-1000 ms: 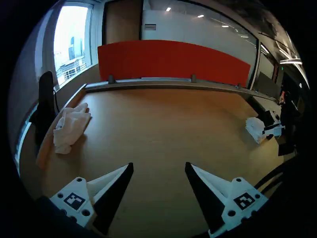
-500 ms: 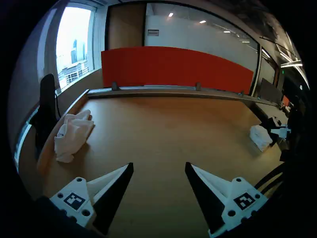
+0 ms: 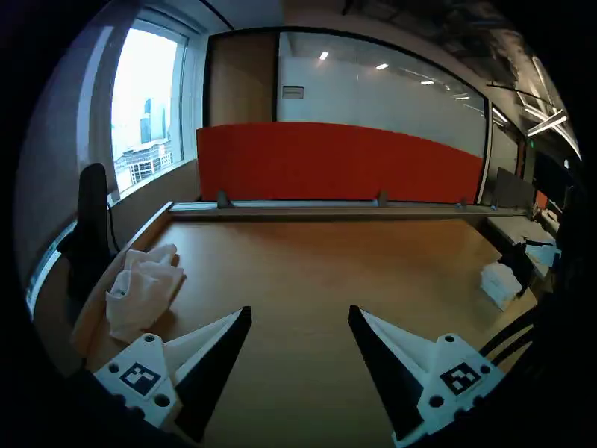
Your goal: Fold towel
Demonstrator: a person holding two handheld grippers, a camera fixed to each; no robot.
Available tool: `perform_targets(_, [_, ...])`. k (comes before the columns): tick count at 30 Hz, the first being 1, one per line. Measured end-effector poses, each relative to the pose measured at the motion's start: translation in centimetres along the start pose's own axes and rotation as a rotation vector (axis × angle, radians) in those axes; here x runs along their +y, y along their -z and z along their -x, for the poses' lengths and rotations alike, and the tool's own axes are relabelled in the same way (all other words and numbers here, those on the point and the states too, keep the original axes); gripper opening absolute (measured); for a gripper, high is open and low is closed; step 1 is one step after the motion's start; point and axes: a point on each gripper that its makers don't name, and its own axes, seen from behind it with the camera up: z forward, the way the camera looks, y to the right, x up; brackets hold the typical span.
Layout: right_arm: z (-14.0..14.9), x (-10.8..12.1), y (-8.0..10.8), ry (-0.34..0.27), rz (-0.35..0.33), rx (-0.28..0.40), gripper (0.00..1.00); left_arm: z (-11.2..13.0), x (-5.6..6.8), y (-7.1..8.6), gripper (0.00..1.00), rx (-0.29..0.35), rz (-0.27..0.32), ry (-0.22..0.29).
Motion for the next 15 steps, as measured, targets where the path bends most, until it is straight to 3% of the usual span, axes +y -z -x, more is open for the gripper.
perform_targets(6, [-1.8,-1.0,0.0,0.011,0.022,0.062,1.0,-2.2,-1.2,-1.0,0.97,0.09,-0.025,0.021])
perform_targets(15, [-5.5,-1.4,-0.2,0.038,0.116,0.191,1.0,-5.2,-2.2,-2.1,0.97,0.206,-0.045,0.018])
